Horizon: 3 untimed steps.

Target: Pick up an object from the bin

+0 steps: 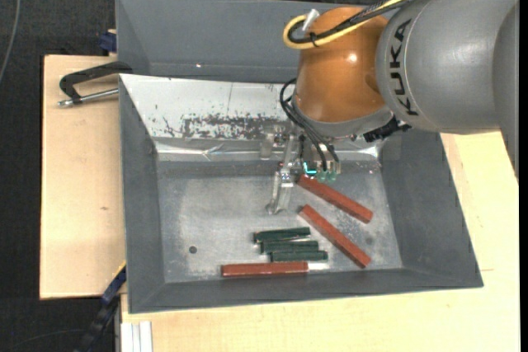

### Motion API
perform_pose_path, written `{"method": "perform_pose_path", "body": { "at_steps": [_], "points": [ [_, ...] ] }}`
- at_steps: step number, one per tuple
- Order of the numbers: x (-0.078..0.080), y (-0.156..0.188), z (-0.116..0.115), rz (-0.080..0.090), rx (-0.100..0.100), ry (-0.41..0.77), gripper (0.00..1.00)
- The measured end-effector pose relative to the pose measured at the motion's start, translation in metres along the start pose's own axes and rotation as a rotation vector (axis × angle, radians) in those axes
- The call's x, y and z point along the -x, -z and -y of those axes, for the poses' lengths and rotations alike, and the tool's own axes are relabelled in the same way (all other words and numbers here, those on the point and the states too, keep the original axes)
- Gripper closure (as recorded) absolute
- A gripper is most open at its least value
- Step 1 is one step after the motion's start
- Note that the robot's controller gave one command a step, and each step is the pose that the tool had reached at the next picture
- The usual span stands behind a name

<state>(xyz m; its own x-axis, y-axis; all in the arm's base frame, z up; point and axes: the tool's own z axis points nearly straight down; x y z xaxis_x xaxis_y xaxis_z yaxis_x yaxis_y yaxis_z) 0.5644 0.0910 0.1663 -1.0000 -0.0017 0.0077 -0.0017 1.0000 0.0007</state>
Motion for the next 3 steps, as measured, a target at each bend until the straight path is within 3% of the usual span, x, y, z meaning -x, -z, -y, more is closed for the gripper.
{"method": "perform_pose_path", "body": {
  "at_steps": [1, 2, 3],
  "points": [
    [0.002, 0.004, 0.0, 0.008, 0.001, -0.002, 0.0],
    [-0.029, -0.045, 0.025, 0.011, 0.0, 0.104, 0.0],
    [-0.046, -0.043, 0.046, 0.007, 0.0, 0.148, 0.0]
  ]
}}
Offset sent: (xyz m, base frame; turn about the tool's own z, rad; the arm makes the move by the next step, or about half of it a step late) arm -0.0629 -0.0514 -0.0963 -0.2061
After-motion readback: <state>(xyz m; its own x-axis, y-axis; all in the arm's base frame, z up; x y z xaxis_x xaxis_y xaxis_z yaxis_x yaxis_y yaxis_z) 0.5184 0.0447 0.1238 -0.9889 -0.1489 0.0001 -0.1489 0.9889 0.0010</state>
